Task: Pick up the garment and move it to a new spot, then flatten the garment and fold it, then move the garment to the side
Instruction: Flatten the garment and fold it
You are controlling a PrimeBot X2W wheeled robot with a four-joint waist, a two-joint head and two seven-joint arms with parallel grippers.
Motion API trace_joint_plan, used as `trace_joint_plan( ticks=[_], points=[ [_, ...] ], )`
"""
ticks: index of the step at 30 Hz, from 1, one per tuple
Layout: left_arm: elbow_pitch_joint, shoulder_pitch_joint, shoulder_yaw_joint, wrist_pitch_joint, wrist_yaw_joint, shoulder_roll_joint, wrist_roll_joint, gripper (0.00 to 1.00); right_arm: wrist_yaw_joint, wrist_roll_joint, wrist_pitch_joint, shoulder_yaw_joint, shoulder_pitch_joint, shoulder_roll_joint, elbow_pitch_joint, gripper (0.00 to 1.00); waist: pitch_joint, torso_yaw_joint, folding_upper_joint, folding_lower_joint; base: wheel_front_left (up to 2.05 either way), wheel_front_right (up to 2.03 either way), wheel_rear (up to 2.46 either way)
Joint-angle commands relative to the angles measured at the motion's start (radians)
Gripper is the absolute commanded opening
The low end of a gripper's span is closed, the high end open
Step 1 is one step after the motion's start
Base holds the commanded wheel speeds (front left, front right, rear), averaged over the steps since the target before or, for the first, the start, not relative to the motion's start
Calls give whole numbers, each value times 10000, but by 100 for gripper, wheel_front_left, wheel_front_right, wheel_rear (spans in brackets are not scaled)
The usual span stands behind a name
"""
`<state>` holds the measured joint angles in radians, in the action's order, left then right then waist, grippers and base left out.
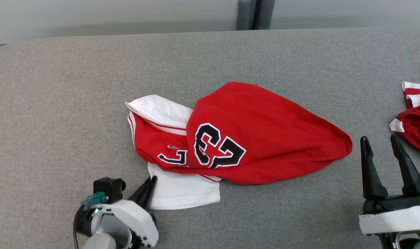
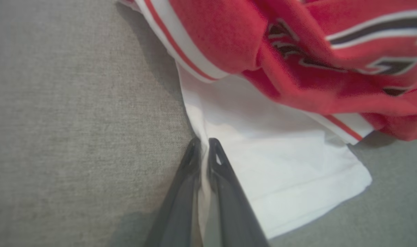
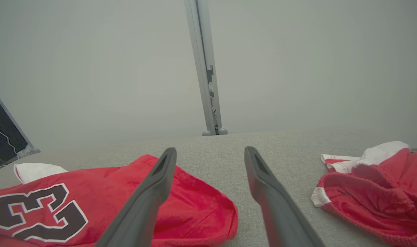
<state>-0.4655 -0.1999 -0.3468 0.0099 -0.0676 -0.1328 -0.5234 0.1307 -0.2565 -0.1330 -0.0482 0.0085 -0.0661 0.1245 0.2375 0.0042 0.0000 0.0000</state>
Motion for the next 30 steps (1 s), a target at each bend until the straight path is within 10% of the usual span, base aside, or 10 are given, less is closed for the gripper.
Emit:
trace_joint_plan(
  ticks=[1,16,30],
  points=[
    [167,-243,2,-204,-47,-32,79,0,2,-83,-98,-31,-135,-19,15,100,15,6,0,0,0,0,0],
    [5137,-1244,609,-266,635,-1399,1023,0,2,-257,-322,25,-192,112,-214,100,-249,-117,0,0,0,0,0],
    [3882,1665,1705,-338,1455,-996,-528,0,2,-279,-372,-293,-78,145,-209,100,26,53,0,0,0,0,0]
  ],
)
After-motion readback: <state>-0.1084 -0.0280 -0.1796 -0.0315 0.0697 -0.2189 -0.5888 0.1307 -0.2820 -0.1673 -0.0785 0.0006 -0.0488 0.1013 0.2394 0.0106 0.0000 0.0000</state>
